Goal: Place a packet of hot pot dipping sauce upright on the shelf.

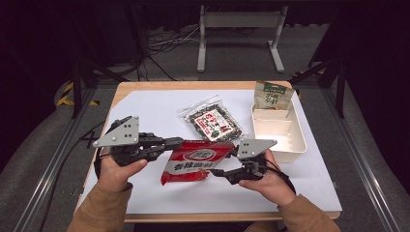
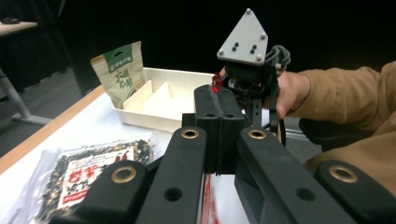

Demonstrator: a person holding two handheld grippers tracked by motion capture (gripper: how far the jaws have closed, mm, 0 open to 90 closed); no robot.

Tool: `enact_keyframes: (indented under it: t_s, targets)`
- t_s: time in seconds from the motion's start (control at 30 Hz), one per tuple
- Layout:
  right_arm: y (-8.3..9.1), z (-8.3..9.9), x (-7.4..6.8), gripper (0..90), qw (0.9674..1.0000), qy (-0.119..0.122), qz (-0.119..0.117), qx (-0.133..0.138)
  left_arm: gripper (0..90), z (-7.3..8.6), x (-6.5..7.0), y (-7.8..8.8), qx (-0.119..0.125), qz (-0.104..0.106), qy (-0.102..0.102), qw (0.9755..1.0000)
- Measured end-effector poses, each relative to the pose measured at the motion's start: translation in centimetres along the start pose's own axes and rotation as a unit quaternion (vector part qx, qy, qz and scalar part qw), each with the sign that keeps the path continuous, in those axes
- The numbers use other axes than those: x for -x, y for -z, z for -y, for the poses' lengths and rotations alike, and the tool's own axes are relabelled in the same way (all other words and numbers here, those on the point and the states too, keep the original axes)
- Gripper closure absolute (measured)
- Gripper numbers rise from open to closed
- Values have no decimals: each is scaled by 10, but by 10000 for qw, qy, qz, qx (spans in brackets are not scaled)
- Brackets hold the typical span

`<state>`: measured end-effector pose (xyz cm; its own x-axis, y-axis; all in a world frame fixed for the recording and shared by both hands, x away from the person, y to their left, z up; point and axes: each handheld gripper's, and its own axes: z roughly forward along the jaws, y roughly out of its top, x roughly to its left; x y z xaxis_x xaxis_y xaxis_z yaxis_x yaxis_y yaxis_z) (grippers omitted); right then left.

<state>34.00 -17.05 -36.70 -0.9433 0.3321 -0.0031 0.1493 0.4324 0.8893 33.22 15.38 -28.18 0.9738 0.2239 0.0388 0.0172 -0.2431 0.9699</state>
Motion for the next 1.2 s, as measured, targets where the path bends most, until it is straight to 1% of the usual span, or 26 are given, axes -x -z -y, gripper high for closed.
enact_keyframes:
  t_s: [0.07, 0.13, 0.17, 0.23, 0.27, 0.33, 0.37, 0.43, 0.47, 0.53, 0.57, 0.63, 0.67, 0.73, 0.83, 0.87, 0.97, 1.0, 1.1, 1.2]
  targets:
    - [-2, 2, 2, 398, 10000, -15, 35, -57, 900, 1, -1, -3, 37, 11, 10, 10000]
    - [-3, 5, 5, 398, 10000, -76, 52, -14, 900, 2, -1, -6, 83, 98, 21, 9999]
    - [-4, 7, 6, 397, 9999, -103, 50, -6, 900, 2, -2, -6, 90, 86, -16, 9999]
    - [-5, 9, 8, 397, 9999, -113, 69, 17, 900, 3, -1, -9, 125, 125, 18, 9998]
    - [-6, 9, 8, 398, 9999, -128, 52, 31, 900, 3, -1, -10, 100, 106, 1, 9999]
    - [-8, 11, 7, 399, 9999, -142, 24, 78, 900, 3, 0, -12, 141, 132, -2, 9998]
    - [-9, 12, 7, 399, 9999, -143, -12, 88, 900, 3, 1, -13, 133, 105, -35, 9998]
    - [-13, 15, 7, 397, 9997, -213, -94, 120, 900, 2, 3, -14, 132, 140, -36, 9998]
    - [-13, 15, 7, 397, 9997, -213, -94, 120, 900, 2, 3, -14, 132, 140, -36, 9998]
    - [-18, 19, 8, 396, 9995, -265, -181, 76, 900, 1, 5, -14, 113, 149, -67, 9998]
    - [-19, 20, 8, 397, 9995, -253, -195, 68, 900, 1, 6, -15, 115, 147, -93, 9998]
    - [-19, 20, 8, 401, 9995, -254, -196, 40, 900, 0, 7, -15, 126, 176, -71, 9997]
    - [-20, 20, 7, 423, 9996, -234, -183, 4, 900, 0, 7, -15, 129, 168, -87, 9997]
    - [-19, 20, 8, 486, 9996, -206, -191, -56, 900, 1, 6, -14, 147, 164, -57, 9997]
    - [-16, 20, 9, 564, 9995, -206, -229, -83, 900, 1, 5, -13, 162, 160, -30, 9997]
    - [-16, 20, 10, 584, 9993, -234, -284, -82, 900, 2, 5, -13, 167, 152, -18, 9997]
    - [-14, 20, 11, 664, 9986, -195, -481, -88, 900, 2, 4, -13, 163, 150, -41, 9997]
    - [-14, 20, 10, 682, 9983, -200, -543, -83, 900, 3, 4, -13, 168, 148, -9, 9997]
    - [-14, 18, 8, 757, 9980, -52, -625, -85, 900, 3, 3, -13, 166, 153, 8, 9997]
    - [-13, 18, 8, 825, 9978, 43, -655, -85, 900, 3, 3, -13, 180, 150, 22, 9997]
